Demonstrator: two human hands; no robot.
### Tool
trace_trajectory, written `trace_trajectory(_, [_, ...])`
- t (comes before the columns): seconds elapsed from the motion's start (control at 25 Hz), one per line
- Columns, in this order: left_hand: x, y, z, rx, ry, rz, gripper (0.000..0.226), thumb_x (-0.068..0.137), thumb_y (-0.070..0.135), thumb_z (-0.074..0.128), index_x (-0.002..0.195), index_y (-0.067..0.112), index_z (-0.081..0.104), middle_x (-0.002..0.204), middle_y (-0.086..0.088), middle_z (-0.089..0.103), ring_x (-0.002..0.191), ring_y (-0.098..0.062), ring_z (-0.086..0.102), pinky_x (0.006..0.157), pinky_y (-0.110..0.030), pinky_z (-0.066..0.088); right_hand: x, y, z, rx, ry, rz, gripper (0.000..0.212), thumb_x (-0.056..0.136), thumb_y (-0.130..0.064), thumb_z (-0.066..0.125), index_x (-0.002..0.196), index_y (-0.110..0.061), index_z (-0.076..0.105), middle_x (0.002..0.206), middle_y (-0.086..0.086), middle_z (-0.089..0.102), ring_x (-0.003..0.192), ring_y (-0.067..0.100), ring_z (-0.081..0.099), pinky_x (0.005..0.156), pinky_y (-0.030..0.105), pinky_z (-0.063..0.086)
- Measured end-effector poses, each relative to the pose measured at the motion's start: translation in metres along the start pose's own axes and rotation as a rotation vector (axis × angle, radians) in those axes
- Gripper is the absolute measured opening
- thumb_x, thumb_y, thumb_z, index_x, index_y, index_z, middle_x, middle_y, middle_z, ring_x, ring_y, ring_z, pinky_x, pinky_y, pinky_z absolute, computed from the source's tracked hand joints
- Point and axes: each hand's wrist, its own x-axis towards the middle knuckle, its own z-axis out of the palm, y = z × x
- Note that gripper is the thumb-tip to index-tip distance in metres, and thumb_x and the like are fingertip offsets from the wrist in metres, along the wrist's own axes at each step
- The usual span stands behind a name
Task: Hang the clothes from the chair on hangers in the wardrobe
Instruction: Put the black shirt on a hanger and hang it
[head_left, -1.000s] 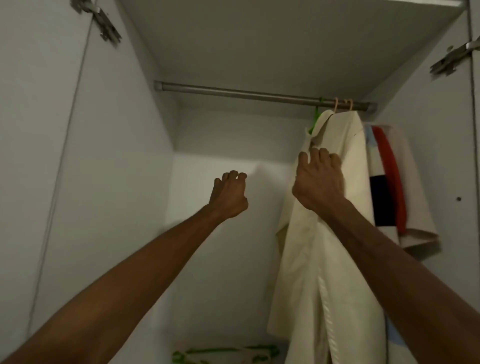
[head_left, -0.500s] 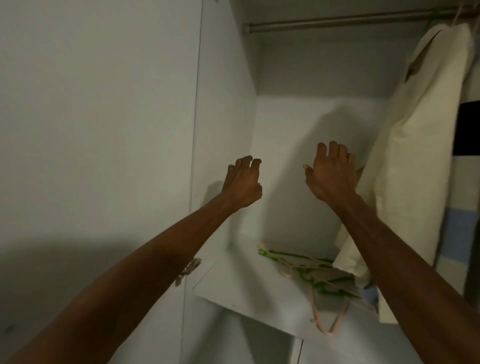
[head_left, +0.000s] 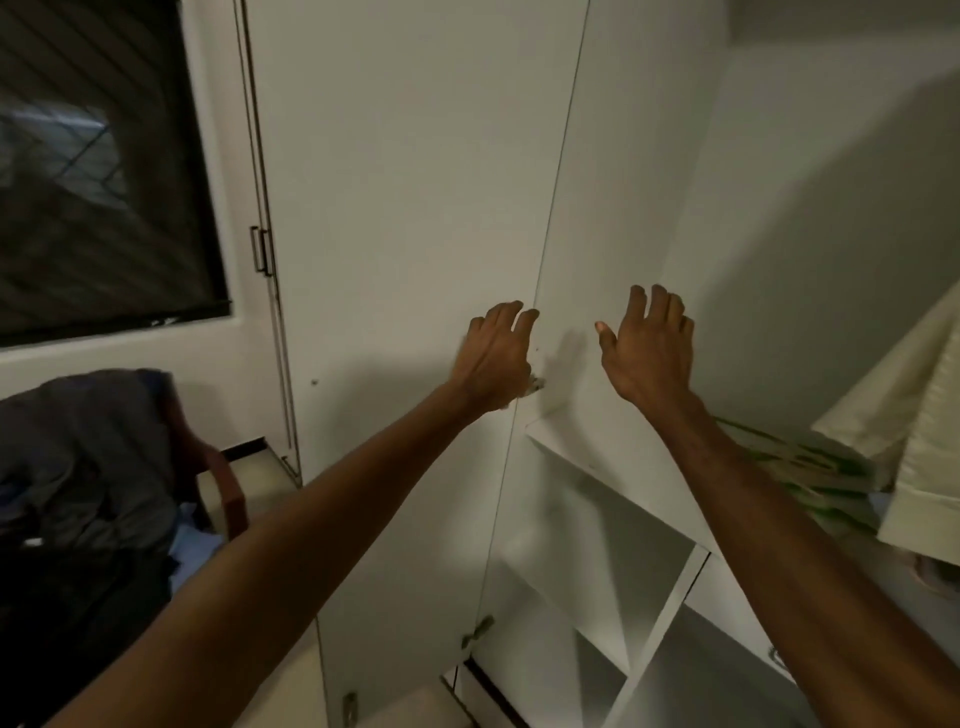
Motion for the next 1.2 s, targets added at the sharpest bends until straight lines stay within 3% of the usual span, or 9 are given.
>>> trace_trajectory(0.24, [-0.086, -0.042, -0.004, 0.053, -0.012, -0.135, 0.069, 0.083, 0.006, 0.062, 0.149, 0.009, 0.041, 0.155, -0.017, 0.040, 0.146, -0.034, 0.033, 0.115, -0.047, 0.036, -0.052, -0.058, 0.041, 0.137, -0.065, -0.104, 0.064, 0.100, -0.047, 0.045, 0.146, -0.003, 0.039, 0.152, 0.027, 0.038, 0.138, 0.044, 0.036, 0.108, 0.056, 0.038])
trace_trajectory(0.44, [-0.157, -0.077, -0.001, 0.140, -0.048, -0.211, 0.072, 0.086, 0.008, 0.061, 0.152, 0.010, 0.034, 0.158, -0.018, 0.036, 0.147, -0.037, 0.031, 0.118, -0.049, 0.033, -0.107, -0.118, 0.079, 0.222, -0.147, -0.153, 0.069, 0.103, -0.046, 0.042, 0.155, -0.003, 0.027, 0.164, 0.029, 0.014, 0.150, 0.047, 0.018, 0.117, 0.056, 0.032])
trace_trajectory(0.6, [-0.216, -0.112, -0.003, 0.181, -0.067, -0.311, 0.073, 0.092, 0.019, 0.064, 0.155, 0.014, 0.027, 0.162, -0.017, 0.029, 0.150, -0.035, 0.027, 0.120, -0.050, 0.029, -0.149, -0.167, 0.103, 0.292, -0.245, -0.179, 0.074, 0.103, -0.052, 0.039, 0.158, -0.004, 0.023, 0.165, 0.027, 0.009, 0.152, 0.045, 0.013, 0.120, 0.056, 0.028])
trace_trajectory(0.88, [-0.290, -0.204, -0.023, 0.186, -0.179, -0.465, 0.084, 0.092, 0.023, 0.065, 0.160, 0.015, 0.017, 0.167, -0.017, 0.015, 0.155, -0.033, 0.014, 0.123, -0.052, 0.021, -0.205, -0.279, 0.119, 0.357, -0.243, -0.279, 0.068, 0.103, -0.047, 0.044, 0.155, -0.006, 0.032, 0.166, 0.025, 0.010, 0.152, 0.042, 0.015, 0.118, 0.051, 0.030])
trace_trajectory(1.04, [-0.351, -0.273, -0.038, 0.213, -0.176, -0.533, 0.081, 0.087, 0.019, 0.065, 0.157, 0.012, 0.024, 0.162, -0.017, 0.025, 0.151, -0.034, 0.024, 0.120, -0.051, 0.028, -0.234, -0.359, 0.131, 0.397, -0.244, -0.396, 0.069, 0.103, -0.043, 0.046, 0.158, -0.006, 0.028, 0.167, 0.024, 0.008, 0.154, 0.040, 0.011, 0.122, 0.048, 0.025])
trace_trajectory(1.2, [-0.406, -0.340, -0.057, 0.216, -0.202, -0.635, 0.075, 0.094, 0.028, 0.061, 0.157, 0.010, 0.026, 0.162, -0.018, 0.026, 0.151, -0.036, 0.024, 0.118, -0.051, 0.030, -0.260, -0.433, 0.155, 0.421, -0.297, -0.441, 0.066, 0.102, -0.040, 0.050, 0.155, -0.003, 0.034, 0.166, 0.025, 0.013, 0.154, 0.041, 0.013, 0.121, 0.052, 0.026])
